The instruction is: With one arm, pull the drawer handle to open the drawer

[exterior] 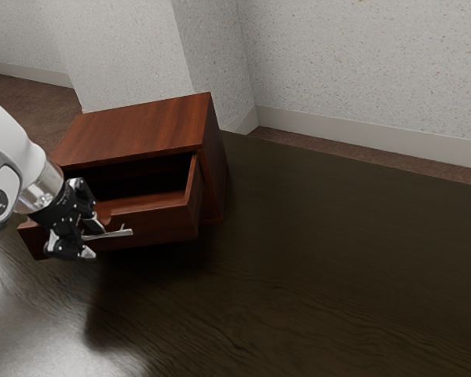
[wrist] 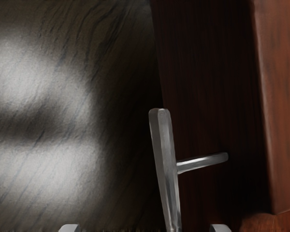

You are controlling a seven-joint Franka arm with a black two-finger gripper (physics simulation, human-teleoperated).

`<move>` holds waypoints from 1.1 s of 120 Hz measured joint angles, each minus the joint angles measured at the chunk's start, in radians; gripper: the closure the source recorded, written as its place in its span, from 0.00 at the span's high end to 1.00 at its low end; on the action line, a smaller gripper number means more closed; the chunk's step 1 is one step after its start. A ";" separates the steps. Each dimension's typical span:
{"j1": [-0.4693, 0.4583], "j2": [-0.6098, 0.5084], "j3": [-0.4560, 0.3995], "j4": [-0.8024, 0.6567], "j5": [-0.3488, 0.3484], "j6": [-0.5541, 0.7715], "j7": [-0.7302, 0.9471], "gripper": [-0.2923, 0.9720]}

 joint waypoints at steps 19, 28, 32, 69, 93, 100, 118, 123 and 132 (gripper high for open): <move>-0.001 -0.034 -0.011 0.007 0.003 0.000 0.001 0.47; -0.013 -0.056 -0.016 0.039 0.007 -0.004 0.001 0.49; -0.017 -0.059 -0.017 0.075 0.017 -0.014 0.002 0.50; -0.656 0.087 0.237 0.654 0.129 -0.481 0.010 0.70; -0.719 0.201 0.212 0.662 0.149 -0.622 0.012 0.74; -0.771 0.259 0.254 0.675 0.151 -0.641 0.011 0.75; -0.825 0.297 0.325 0.673 0.134 -0.663 0.011 0.76; -0.821 0.298 0.328 0.652 0.129 -0.666 0.011 0.76; -0.821 0.292 0.330 0.620 0.122 -0.669 0.012 0.76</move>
